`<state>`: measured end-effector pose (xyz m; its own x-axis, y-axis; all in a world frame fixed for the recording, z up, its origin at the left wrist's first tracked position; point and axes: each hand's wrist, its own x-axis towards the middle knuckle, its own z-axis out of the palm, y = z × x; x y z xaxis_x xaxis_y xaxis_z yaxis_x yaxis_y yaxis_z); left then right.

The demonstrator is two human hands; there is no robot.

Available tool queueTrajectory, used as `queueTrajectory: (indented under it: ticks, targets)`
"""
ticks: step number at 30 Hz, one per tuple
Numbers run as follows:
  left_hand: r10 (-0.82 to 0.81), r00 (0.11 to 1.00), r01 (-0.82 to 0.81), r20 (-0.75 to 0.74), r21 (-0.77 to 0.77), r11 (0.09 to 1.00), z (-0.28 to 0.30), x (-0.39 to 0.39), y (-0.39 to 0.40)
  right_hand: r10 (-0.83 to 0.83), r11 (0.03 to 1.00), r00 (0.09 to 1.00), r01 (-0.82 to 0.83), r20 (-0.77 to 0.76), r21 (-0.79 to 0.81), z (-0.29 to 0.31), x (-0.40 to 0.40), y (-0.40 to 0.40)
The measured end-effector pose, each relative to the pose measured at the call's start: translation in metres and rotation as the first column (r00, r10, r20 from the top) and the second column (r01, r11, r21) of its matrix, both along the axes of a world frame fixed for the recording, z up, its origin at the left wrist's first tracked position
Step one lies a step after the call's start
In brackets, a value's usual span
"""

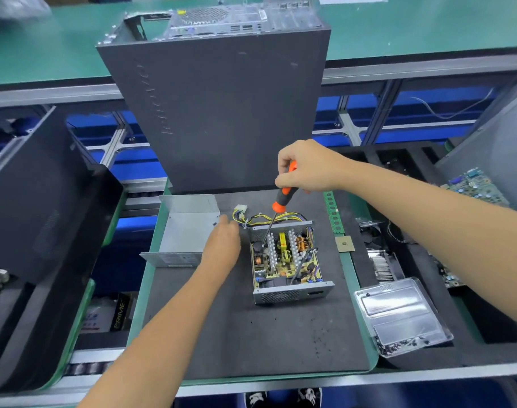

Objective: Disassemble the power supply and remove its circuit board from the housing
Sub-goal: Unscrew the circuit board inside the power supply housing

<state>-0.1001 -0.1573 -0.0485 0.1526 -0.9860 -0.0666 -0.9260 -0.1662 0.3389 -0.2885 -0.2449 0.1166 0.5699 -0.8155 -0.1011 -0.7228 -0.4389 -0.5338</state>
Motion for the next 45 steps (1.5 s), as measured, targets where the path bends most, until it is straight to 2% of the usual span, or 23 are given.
queueTrajectory:
  ticks: [5, 10, 16, 19, 21, 23, 24, 26, 29, 31, 35, 40, 42, 45]
  targets:
    - [0.003, 0.974, -0.031, 0.228, 0.121, 0.992, -0.009, 0.006, -0.013, 0.011, 0.998, 1.0, -0.012, -0.013, -0.054, 0.0, -0.003, -0.001]
    - [0.0, 0.96, -0.049, 0.279, 0.168, 0.985, -0.014, 0.004, -0.025, 0.032, 0.997, 0.999, -0.03, 0.02, -0.076, 0.004, -0.015, -0.006]
    - [0.099, 0.978, -0.137, 0.186, 0.207, 0.969, -0.003, 0.011, -0.03, -0.004, 0.996, 1.0, 0.006, 0.021, -0.086, 0.012, -0.024, -0.013]
    - [0.115, 0.991, -0.119, 0.068, 0.063, 0.991, 0.019, 0.008, -0.04, -0.069, 0.986, 0.997, 0.073, 0.03, -0.151, 0.02, -0.032, -0.023]
    - [0.006, 0.997, -0.013, -0.076, -0.097, 0.995, 0.04, -0.006, -0.052, -0.116, 0.972, 0.993, 0.117, 0.016, -0.204, 0.025, -0.039, -0.031]
    - [-0.195, 0.963, 0.167, -0.184, -0.159, 0.973, 0.059, -0.029, -0.065, -0.141, 0.968, 0.99, 0.131, -0.03, -0.215, 0.025, -0.047, -0.037]
    - [-0.295, 0.937, 0.275, -0.19, -0.125, 0.953, 0.065, -0.041, -0.072, -0.138, 0.97, 0.988, 0.122, -0.065, -0.209, 0.023, -0.049, -0.039]
    - [-0.418, 0.892, 0.432, -0.172, 0.05, 0.901, 0.068, -0.062, -0.083, -0.1, 0.978, 0.985, 0.071, -0.143, -0.194, 0.015, -0.052, -0.039]
    - [-0.482, 0.864, 0.497, -0.142, 0.389, 0.776, 0.059, -0.079, -0.095, -0.048, 0.986, 0.973, 0.01, -0.224, -0.166, 0.0, -0.055, -0.037]
    - [-0.488, 0.862, 0.478, -0.134, 0.532, 0.698, 0.053, -0.083, -0.104, -0.025, 0.988, 0.968, -0.015, -0.25, -0.154, -0.008, -0.059, -0.039]
    - [-0.357, 0.905, 0.421, -0.231, 0.597, 0.683, 0.058, -0.092, -0.12, -0.008, 0.994, 0.968, -0.019, -0.252, -0.104, -0.019, -0.069, -0.046]
    - [-0.296, 0.929, 0.364, -0.221, 0.676, 0.641, 0.061, -0.118, -0.128, 0.03, 0.997, 0.957, -0.049, -0.29, -0.058, -0.032, -0.073, -0.049]
    - [-0.347, 0.914, 0.391, -0.209, 0.677, 0.623, 0.063, -0.125, -0.13, 0.033, 0.998, 0.956, -0.049, -0.293, -0.049, -0.035, -0.074, -0.051]
    - [-0.513, 0.851, 0.453, -0.111, 0.649, 0.611, 0.069, -0.137, -0.13, 0.033, 0.999, 0.956, -0.043, -0.29, -0.03, -0.036, -0.075, -0.053]
